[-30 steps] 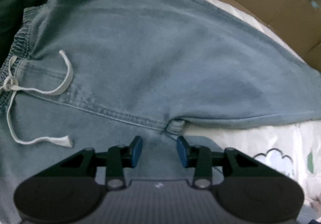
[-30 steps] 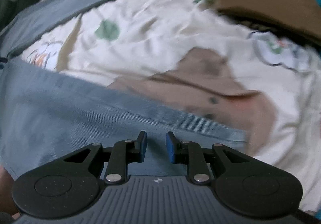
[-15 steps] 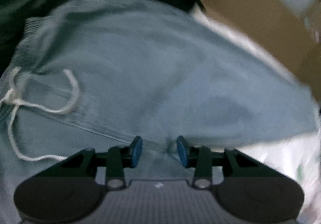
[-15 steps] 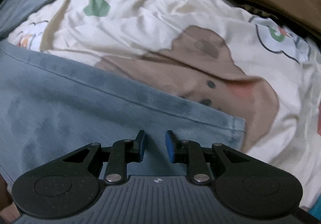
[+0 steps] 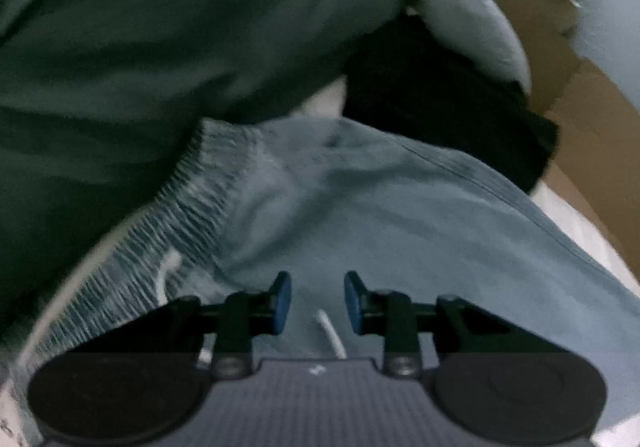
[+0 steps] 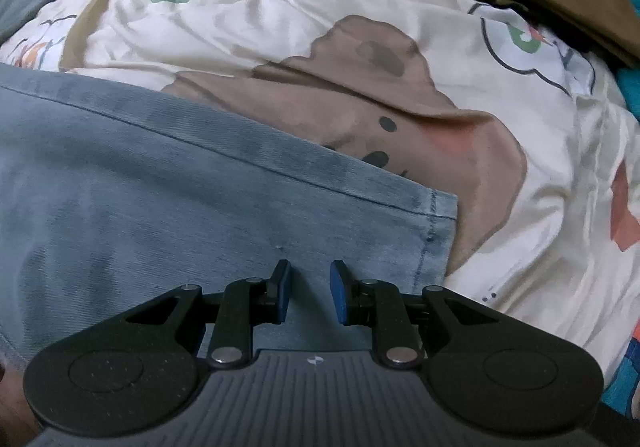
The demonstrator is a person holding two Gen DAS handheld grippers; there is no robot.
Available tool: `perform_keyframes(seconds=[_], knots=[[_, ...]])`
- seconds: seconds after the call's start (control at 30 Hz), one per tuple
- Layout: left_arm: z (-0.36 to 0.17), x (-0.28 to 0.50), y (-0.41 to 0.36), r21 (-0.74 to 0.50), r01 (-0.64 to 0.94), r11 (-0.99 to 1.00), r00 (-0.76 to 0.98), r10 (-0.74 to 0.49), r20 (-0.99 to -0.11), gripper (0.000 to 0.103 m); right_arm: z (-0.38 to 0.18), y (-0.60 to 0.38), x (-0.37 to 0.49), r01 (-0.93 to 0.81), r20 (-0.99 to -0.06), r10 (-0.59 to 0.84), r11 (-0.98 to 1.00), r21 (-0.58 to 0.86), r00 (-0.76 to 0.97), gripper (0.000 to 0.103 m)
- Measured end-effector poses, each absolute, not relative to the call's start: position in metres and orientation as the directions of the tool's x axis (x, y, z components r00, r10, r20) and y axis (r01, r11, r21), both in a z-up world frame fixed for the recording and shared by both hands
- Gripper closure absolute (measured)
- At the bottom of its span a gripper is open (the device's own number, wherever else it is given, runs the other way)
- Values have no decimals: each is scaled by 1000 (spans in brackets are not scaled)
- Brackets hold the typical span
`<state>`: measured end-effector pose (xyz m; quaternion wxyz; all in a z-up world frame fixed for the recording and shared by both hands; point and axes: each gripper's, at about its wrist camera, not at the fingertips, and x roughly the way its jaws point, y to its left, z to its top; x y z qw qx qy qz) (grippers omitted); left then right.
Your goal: Fold clothes
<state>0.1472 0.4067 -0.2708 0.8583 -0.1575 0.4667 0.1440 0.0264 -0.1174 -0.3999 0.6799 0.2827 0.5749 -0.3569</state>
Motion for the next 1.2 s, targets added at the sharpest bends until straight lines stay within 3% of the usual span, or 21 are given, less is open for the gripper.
perform_keyframes(seconds=[0.87,1.2], knots=[[-328,210,449,-78,-505,859,455,188,-870,72,-401,-126,32,860,-990,-125,510,-5,69,75],[-326,243,458,-59,-512,857,434,199,-879,72,-400,-126,33,864,-990,-124,504,1,73,75]])
